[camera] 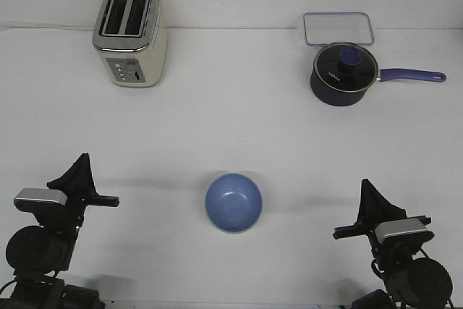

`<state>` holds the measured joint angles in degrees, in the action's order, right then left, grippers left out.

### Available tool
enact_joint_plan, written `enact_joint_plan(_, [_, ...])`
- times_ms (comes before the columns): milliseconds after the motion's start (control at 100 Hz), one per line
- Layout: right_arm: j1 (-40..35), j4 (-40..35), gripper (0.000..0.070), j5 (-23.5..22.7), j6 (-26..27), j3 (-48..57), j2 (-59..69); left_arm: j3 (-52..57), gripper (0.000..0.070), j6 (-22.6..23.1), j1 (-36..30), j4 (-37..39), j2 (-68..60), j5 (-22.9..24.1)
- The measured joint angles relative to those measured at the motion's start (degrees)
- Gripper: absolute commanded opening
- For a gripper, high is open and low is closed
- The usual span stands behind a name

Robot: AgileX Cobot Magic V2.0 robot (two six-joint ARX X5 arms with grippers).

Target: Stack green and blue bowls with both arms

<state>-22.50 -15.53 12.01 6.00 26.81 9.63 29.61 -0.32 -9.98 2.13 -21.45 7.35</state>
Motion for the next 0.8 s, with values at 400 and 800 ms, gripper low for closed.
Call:
enact_joint_plan(400, [0.0,0.0,0.0006,0.0,0.0,0.0,0.0,-13.1,0.0014,0.9,6.4,5.0,8.1,-4.6])
enact_joint_plan(800, [0.0,0.0,0.0006,0.0,0.0,0.0,0.0,-27.3,0.0014,0.8,9.0,7.0,21.1,-9.0])
